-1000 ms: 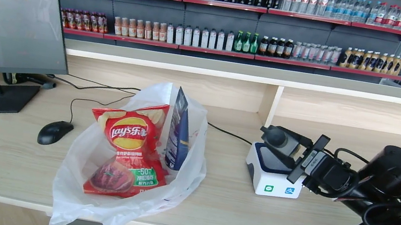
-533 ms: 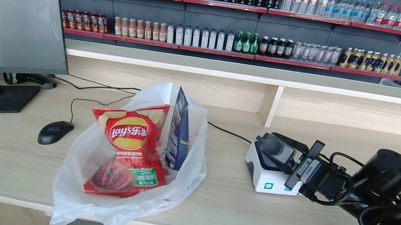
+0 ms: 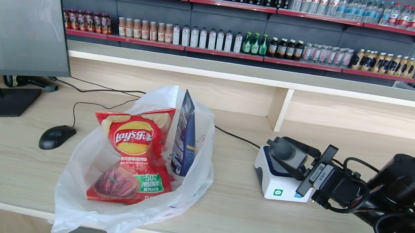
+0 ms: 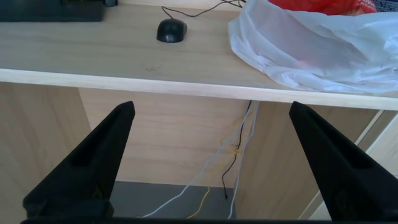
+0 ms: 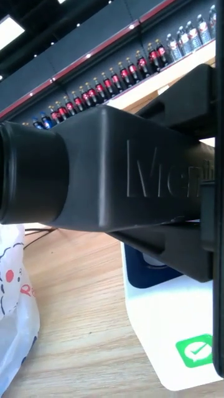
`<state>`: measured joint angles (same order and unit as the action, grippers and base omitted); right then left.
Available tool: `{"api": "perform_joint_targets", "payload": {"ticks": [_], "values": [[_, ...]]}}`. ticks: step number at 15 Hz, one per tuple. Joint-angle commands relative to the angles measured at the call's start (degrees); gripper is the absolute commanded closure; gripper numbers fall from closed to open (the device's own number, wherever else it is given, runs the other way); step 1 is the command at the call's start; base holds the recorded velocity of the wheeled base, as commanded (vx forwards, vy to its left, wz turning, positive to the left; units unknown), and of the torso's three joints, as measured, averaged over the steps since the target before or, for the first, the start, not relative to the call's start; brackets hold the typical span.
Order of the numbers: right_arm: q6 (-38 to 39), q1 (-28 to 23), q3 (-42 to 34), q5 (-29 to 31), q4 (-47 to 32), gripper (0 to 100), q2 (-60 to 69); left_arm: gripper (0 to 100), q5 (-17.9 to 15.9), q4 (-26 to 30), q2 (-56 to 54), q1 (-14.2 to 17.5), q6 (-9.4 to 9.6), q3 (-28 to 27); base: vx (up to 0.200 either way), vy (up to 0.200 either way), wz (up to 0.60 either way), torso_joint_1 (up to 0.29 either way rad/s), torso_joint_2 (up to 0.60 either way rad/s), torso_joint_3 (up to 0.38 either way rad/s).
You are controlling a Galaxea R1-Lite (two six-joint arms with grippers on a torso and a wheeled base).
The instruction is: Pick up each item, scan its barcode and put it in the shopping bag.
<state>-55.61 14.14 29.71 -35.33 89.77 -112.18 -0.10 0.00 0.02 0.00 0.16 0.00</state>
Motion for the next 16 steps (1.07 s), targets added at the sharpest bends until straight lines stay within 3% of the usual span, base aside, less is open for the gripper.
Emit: {"api": "perform_joint_targets", "payload": {"ticks": [1, 8, 10, 16], "values": [[0.33, 0.10, 0.70, 0.00, 0.23, 100, 1.70, 0, 0.01, 0.00, -0.02, 0.00, 0.02, 0.00, 0.000, 0.000, 0.00, 0.000, 0.00, 0.000], [4.81, 0.10, 0.35, 0.88, 0.23, 100, 7.41, 0, 0.01, 0.00, -0.02, 0.00, 0.11, 0.00, 0.000, 0.000, 0.00, 0.000, 0.00, 0.000], [7.71, 0.10, 0.09, 3.78, 0.23, 100, 10.05, 0, 0.01, 0.00, -0.02, 0.00, -0.07, 0.00, 0.000, 0.000, 0.00, 0.000, 0.00, 0.000], [26.96, 7.83, -6.15, 31.99, 0.23, 100, 22.18, 0, 0.01, 0.09, -0.02, 0.00, 0.11, 0.00, 0.000, 0.000, 0.00, 0.000, 0.00, 0.000]]}}
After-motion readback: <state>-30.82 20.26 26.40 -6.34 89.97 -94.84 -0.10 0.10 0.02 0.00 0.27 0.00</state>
